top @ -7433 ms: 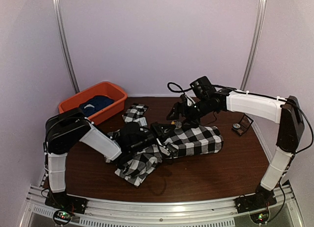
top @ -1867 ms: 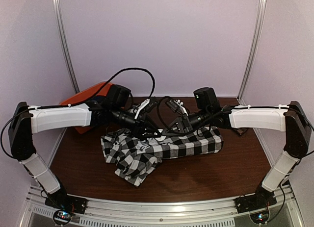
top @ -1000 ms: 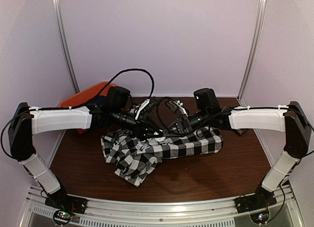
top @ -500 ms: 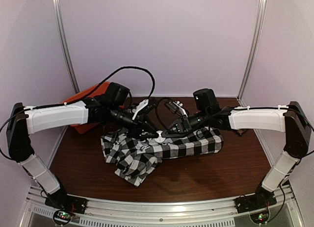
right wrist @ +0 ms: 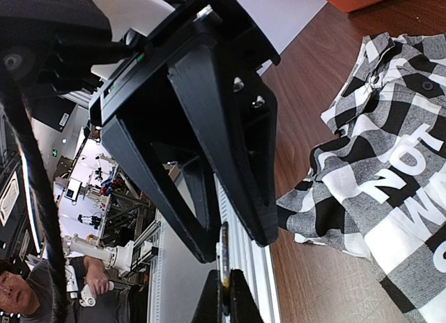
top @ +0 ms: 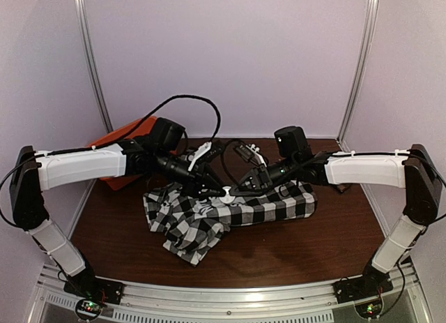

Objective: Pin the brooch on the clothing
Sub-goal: Open the brooch.

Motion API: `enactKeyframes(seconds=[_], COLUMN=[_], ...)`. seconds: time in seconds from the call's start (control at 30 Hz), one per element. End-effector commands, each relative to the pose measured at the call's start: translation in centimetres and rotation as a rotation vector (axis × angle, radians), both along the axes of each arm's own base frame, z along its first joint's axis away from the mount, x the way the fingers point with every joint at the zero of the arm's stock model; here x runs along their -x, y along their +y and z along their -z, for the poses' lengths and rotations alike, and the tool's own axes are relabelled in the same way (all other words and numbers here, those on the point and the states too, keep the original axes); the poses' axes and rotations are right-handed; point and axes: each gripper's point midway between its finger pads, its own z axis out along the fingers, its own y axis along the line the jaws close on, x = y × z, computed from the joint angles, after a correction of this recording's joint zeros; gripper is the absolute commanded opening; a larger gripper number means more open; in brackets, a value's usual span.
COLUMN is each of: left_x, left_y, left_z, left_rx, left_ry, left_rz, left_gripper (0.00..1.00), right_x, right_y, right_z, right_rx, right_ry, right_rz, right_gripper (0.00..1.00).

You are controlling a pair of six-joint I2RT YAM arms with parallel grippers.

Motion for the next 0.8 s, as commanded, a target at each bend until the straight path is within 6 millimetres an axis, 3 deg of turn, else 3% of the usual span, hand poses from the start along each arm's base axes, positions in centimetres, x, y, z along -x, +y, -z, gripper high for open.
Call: enactKeyframes(seconds=[0.0,0.63,0.7,0.77], left_x=[0.1,-0.3,-0.3,-0.2], left_y=[-0.8,-1.7,-1.8,-1.9], left_z=[0.1,1.0,0.9,0.7], left_rx=[0.011,0.004,0.010,0.026], left_ry=[-0.004,0.012,0.021,0.032], left_rz=[0.016,-0.027,-0.030,-0.028], left_gripper=[0.26,0.05,0.06,0.16], right_x=[0.5,0.8,0.8,0.8], right_y=[0.1,0.2,0.2,0.2], right_z=[-0.7,-0.9,-0.9,-0.9], right_rx=[-0.023,-0.032,-0.033,-0.033], right_ry=[-0.022,-0.021,-0.021,-0.021], right_rz=[-0.024,-0.030,-0.030,-0.032], right_gripper=[0.00,0.00,0.00,0.00])
